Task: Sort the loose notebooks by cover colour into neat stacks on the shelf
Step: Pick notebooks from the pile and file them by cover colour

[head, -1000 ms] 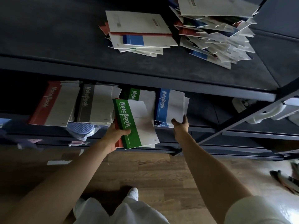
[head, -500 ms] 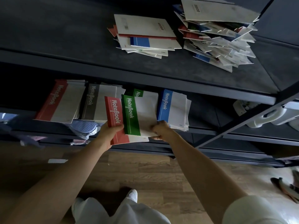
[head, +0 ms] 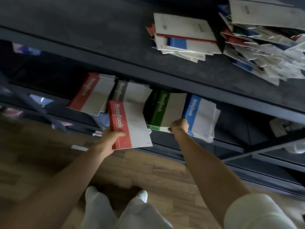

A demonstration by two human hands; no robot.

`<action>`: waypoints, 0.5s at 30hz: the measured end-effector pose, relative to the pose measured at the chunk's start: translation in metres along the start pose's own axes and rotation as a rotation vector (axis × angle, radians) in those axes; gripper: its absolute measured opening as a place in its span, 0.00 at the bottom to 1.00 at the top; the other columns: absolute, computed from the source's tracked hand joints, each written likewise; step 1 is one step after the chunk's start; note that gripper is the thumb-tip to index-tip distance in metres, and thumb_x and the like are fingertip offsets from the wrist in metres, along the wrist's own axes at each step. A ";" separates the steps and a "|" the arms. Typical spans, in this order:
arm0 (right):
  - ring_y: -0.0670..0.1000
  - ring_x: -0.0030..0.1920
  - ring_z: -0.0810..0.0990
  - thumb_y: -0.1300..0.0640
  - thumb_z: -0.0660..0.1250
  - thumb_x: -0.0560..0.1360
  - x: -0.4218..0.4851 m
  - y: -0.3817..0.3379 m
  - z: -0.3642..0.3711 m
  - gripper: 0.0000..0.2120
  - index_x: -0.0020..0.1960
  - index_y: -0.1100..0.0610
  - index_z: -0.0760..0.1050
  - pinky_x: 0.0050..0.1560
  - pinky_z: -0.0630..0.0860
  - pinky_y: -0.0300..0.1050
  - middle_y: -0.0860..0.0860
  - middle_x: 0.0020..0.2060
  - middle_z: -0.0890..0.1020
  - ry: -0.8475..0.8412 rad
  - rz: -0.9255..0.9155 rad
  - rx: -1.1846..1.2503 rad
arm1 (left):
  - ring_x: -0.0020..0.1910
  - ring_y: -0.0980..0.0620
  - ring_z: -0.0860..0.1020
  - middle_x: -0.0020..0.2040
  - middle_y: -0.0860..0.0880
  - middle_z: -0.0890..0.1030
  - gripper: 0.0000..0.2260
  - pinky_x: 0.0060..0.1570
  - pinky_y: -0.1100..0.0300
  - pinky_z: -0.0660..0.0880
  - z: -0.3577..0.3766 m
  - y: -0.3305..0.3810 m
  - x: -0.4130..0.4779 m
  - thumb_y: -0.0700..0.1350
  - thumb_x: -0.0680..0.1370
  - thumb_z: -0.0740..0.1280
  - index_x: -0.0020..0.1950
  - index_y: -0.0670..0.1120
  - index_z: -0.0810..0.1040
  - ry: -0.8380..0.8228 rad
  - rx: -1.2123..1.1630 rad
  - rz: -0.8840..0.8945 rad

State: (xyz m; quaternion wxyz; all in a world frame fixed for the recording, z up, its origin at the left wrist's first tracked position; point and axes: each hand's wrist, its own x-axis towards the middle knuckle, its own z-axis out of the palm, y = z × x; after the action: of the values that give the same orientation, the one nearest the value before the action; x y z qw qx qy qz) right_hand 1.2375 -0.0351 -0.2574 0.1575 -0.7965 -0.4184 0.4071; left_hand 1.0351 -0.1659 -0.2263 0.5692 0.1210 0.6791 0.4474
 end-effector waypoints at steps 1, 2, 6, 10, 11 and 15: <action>0.62 0.52 0.80 0.70 0.64 0.74 0.001 -0.002 0.001 0.16 0.61 0.66 0.68 0.50 0.80 0.55 0.64 0.56 0.77 0.008 0.001 -0.008 | 0.53 0.43 0.75 0.51 0.44 0.77 0.15 0.55 0.49 0.70 -0.003 0.000 -0.001 0.31 0.75 0.65 0.57 0.46 0.70 0.002 -0.007 -0.003; 0.62 0.53 0.80 0.70 0.64 0.73 0.004 -0.003 0.002 0.17 0.61 0.66 0.68 0.52 0.79 0.55 0.63 0.56 0.78 0.017 -0.001 -0.023 | 0.54 0.43 0.75 0.53 0.44 0.77 0.15 0.55 0.49 0.70 -0.005 0.000 -0.001 0.31 0.75 0.65 0.57 0.45 0.70 0.000 -0.012 -0.005; 0.60 0.59 0.77 0.68 0.64 0.74 0.004 -0.004 0.003 0.18 0.63 0.67 0.68 0.57 0.76 0.51 0.63 0.59 0.76 0.045 -0.005 -0.114 | 0.55 0.43 0.74 0.53 0.45 0.77 0.16 0.58 0.46 0.69 -0.013 -0.003 -0.002 0.31 0.75 0.64 0.58 0.47 0.69 -0.013 -0.022 -0.022; 0.63 0.59 0.74 0.66 0.58 0.76 -0.013 0.001 0.005 0.22 0.70 0.64 0.60 0.53 0.71 0.50 0.61 0.66 0.65 0.116 0.006 -0.113 | 0.56 0.43 0.74 0.51 0.46 0.77 0.17 0.60 0.46 0.68 -0.017 -0.005 0.000 0.29 0.75 0.63 0.59 0.46 0.69 -0.039 -0.025 -0.037; 0.63 0.59 0.75 0.65 0.58 0.77 -0.018 -0.001 0.008 0.21 0.69 0.63 0.61 0.53 0.71 0.49 0.61 0.65 0.65 0.097 0.013 -0.095 | 0.56 0.42 0.74 0.52 0.45 0.77 0.17 0.60 0.45 0.68 -0.017 -0.004 0.001 0.29 0.75 0.63 0.59 0.46 0.69 -0.043 -0.026 -0.039; 0.51 0.37 0.75 0.56 0.62 0.78 -0.047 -0.020 0.023 0.06 0.46 0.58 0.71 0.39 0.73 0.44 0.55 0.41 0.77 -0.476 0.046 -0.051 | 0.56 0.43 0.74 0.52 0.45 0.77 0.17 0.58 0.47 0.69 -0.015 0.001 0.009 0.28 0.75 0.63 0.58 0.45 0.70 -0.064 -0.045 -0.034</action>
State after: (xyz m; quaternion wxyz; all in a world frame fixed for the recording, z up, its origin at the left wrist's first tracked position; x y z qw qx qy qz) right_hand 1.1932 -0.0623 -0.2355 0.0252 -0.6912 -0.4355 0.5761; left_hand 1.0189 -0.1663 -0.2324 0.6007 0.1111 0.6523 0.4486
